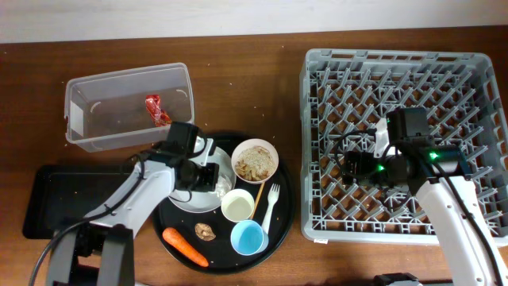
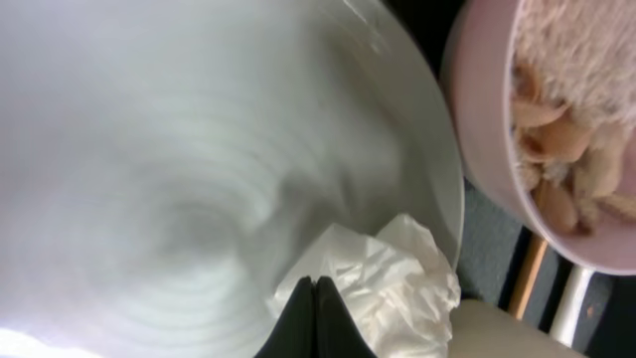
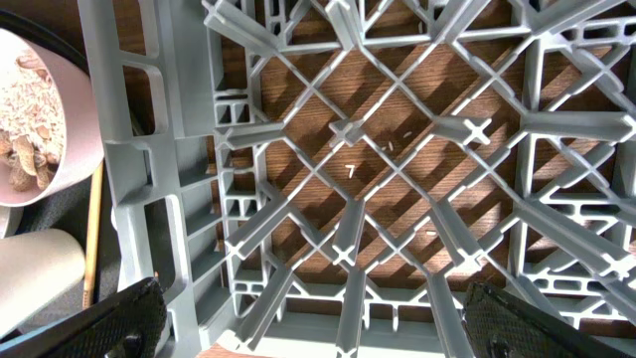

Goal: Sort waste into correct bins and load items into the dishwasher rack
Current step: 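Grasp the white tissue on the plate with left gripper, then move the tissue into the clear bin and release it, then reach left gripper to the blue cup and grasp it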

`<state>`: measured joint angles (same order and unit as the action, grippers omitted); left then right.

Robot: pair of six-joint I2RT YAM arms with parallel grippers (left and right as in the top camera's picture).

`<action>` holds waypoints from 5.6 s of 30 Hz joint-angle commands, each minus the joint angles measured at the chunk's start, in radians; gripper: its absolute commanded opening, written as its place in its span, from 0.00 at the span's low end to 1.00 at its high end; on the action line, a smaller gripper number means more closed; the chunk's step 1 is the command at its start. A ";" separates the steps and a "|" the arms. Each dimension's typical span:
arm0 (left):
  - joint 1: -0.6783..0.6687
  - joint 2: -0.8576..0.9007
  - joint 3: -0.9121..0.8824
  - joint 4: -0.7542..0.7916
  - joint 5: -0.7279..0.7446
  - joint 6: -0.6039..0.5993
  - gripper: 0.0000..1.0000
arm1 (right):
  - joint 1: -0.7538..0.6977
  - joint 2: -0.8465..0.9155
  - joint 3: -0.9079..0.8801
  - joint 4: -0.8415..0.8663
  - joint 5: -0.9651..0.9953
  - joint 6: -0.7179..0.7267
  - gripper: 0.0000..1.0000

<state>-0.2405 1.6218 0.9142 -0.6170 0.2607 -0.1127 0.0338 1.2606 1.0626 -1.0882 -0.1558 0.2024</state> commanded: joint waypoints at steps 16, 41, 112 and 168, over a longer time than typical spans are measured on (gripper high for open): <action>0.013 -0.007 0.162 -0.187 0.046 0.005 0.53 | 0.005 -0.002 0.015 0.002 0.010 -0.007 0.98; 0.097 0.034 0.422 -0.314 -0.136 0.005 0.01 | 0.005 -0.002 0.015 0.003 0.010 -0.007 0.98; 0.196 0.199 0.508 -0.253 -0.040 0.136 0.89 | 0.005 -0.002 0.014 -0.008 0.010 -0.007 0.98; -0.201 -0.106 0.282 -0.775 0.171 0.045 0.66 | 0.005 -0.002 0.014 -0.072 0.010 -0.007 0.98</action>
<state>-0.4137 1.5406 1.2114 -1.3849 0.3965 -0.0574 0.0338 1.2606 1.0634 -1.1568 -0.1558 0.2020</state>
